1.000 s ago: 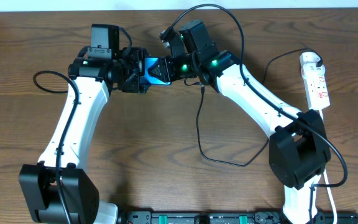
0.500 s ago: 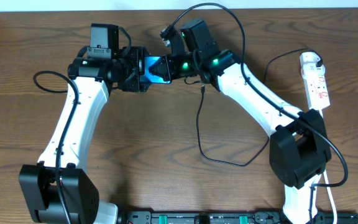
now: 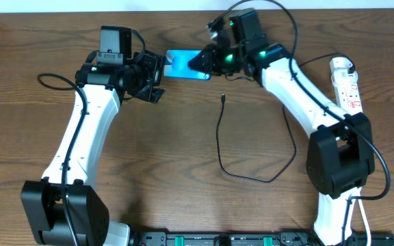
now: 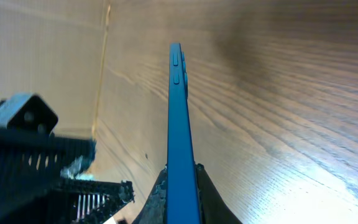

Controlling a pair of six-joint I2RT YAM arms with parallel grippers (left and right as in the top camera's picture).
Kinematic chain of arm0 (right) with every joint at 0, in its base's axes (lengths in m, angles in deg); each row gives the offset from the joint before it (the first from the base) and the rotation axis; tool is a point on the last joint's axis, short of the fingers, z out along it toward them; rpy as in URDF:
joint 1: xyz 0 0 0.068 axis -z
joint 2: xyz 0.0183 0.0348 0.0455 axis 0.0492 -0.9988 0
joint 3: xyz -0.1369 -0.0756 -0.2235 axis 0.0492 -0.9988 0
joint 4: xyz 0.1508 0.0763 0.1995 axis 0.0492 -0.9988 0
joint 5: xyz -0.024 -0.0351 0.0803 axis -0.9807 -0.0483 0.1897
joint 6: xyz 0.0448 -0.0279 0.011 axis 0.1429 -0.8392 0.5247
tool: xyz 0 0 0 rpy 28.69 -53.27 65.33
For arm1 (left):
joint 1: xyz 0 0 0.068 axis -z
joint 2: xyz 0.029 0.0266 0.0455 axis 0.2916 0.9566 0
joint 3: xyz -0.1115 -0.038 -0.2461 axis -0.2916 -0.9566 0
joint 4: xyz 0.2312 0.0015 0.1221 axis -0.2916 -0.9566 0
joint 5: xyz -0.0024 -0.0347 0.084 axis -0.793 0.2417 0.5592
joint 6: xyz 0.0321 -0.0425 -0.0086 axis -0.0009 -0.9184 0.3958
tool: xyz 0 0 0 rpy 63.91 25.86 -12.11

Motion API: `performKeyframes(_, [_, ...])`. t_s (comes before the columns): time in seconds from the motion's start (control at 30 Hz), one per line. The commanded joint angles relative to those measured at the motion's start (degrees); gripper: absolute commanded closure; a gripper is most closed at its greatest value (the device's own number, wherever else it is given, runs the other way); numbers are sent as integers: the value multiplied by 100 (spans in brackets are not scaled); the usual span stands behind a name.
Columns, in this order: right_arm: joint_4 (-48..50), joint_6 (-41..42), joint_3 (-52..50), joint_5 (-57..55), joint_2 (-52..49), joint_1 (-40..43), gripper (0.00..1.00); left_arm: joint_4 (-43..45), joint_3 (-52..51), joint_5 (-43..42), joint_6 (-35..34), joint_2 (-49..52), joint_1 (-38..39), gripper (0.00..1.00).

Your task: Plug charger to phone and switch on socket

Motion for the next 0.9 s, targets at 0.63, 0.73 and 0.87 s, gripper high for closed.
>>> performKeyframes(0.63, [1609,6214,92,216,9,-188,99,1314,31,-94,1134,-87,-24,37])
performKeyframes(0.73, [1950,6443,92,208,9,-269,99,1510,31,-92,1071,-87,-24,42])
performKeyframes(0.87, [2304,6645,92,149,9,-328,99,1613,31,118,962,-87,-24,51])
